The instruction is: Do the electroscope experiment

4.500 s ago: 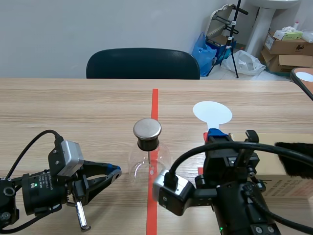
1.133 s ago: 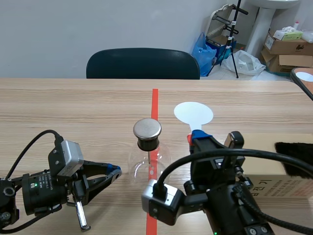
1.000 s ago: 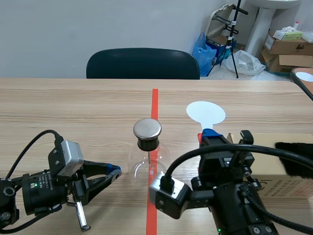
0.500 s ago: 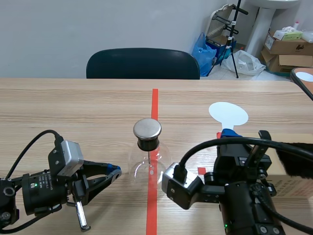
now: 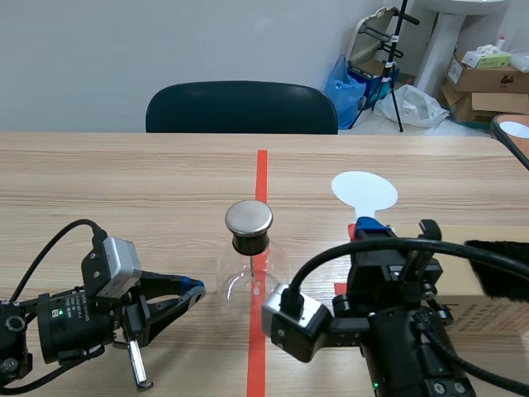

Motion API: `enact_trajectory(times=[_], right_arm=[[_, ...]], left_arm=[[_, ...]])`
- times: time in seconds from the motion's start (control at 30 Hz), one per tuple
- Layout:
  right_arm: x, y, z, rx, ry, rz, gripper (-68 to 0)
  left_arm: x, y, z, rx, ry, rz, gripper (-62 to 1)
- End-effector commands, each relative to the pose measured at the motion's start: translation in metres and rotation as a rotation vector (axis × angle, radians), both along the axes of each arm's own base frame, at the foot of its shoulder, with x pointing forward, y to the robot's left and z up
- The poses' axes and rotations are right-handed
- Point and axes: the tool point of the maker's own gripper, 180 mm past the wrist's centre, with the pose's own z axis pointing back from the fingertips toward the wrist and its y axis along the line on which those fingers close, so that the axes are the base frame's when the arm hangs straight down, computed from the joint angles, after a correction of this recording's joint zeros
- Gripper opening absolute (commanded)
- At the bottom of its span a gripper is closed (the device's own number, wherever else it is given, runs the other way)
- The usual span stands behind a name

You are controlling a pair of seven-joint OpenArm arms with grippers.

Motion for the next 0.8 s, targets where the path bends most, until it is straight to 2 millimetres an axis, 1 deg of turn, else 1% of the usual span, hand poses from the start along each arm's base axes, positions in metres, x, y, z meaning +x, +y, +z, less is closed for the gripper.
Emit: enact_trajectory(times=[0.0, 0.23, 0.43, 0.6, 0.77], right_arm=[[0.004, 0.005, 0.011, 0.007, -0.038, 0.030, -66.4], [-0.007, 0.038, 0.011, 0.005, -0.042, 0.223, -66.4], [-0.018, 0.060, 0.012, 0.004, -0.045, 0.364, -66.5], [-0.026, 0.073, 0.012, 0.003, -0.046, 0.446, -66.4], [-0.032, 0.079, 0.012, 0.002, -0.047, 0.494, -66.4]], left_arm=[[0.002, -0.001, 0.006, -0.023, -0.012, 0.005, -57.8], [0.002, -0.001, 0.006, -0.023, -0.012, 0.005, -57.8], [0.002, -0.001, 0.006, -0.023, -0.012, 0.005, -57.8], [0.002, -0.001, 0.006, -0.023, -0.012, 0.005, -57.8], [0.002, -0.001, 0.006, -0.023, -0.012, 0.005, -57.8]])
